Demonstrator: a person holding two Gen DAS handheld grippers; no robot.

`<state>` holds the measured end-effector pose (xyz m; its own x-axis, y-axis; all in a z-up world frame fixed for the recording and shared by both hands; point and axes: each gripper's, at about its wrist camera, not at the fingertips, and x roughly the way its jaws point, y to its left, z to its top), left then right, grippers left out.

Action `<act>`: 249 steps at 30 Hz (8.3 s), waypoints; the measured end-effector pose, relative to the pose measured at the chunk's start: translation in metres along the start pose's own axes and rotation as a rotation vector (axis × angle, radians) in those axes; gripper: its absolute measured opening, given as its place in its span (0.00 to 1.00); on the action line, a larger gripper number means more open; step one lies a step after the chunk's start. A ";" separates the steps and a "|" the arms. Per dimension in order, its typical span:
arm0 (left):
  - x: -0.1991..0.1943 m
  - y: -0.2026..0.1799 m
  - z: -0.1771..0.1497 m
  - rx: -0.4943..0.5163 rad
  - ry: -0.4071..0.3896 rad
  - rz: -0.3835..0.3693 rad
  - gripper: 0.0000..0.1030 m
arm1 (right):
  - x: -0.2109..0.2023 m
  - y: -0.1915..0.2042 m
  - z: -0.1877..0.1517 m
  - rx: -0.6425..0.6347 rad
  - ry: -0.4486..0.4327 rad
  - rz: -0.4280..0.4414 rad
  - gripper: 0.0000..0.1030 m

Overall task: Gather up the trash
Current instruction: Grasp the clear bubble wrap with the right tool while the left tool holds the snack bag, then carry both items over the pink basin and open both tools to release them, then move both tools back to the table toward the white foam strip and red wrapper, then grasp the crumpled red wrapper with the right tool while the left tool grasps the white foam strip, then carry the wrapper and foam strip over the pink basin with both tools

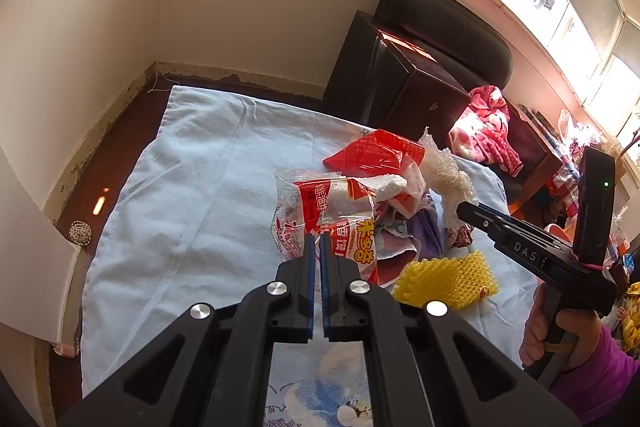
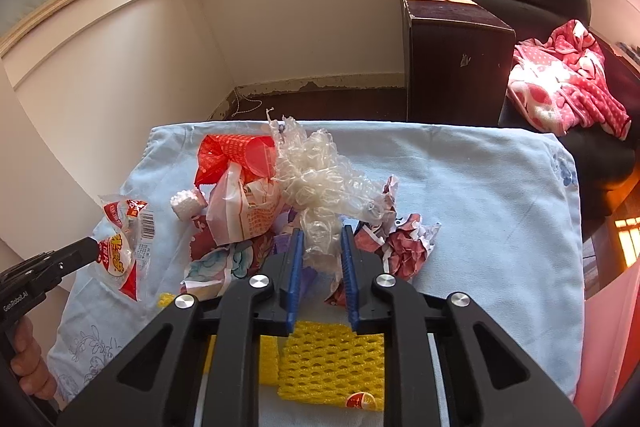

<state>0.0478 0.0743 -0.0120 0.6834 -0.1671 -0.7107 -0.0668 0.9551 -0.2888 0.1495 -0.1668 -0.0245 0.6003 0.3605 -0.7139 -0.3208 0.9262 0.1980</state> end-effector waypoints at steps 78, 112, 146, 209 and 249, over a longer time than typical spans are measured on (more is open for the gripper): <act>0.091 -0.379 -0.090 0.550 0.182 -0.462 0.02 | -0.183 -0.211 -0.132 0.389 -0.084 -0.537 0.17; 0.057 -0.364 -0.076 0.477 0.089 -0.475 0.40 | -0.195 -0.199 -0.126 0.398 -0.130 -0.525 0.35; -0.011 -0.136 -0.012 0.167 -0.131 -0.044 0.46 | -0.126 -0.072 -0.069 0.138 -0.136 -0.207 0.42; 0.015 -0.042 0.008 0.100 -0.105 0.015 0.13 | 0.000 -0.042 -0.011 0.128 0.043 -0.101 0.16; 0.008 -0.199 -0.005 0.230 -0.123 -0.208 0.13 | -0.150 -0.096 -0.056 0.190 -0.223 -0.305 0.16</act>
<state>0.0634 -0.1186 0.0369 0.7488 -0.3471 -0.5647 0.2399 0.9361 -0.2572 0.0494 -0.3159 0.0258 0.7972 0.0621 -0.6005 0.0248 0.9905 0.1354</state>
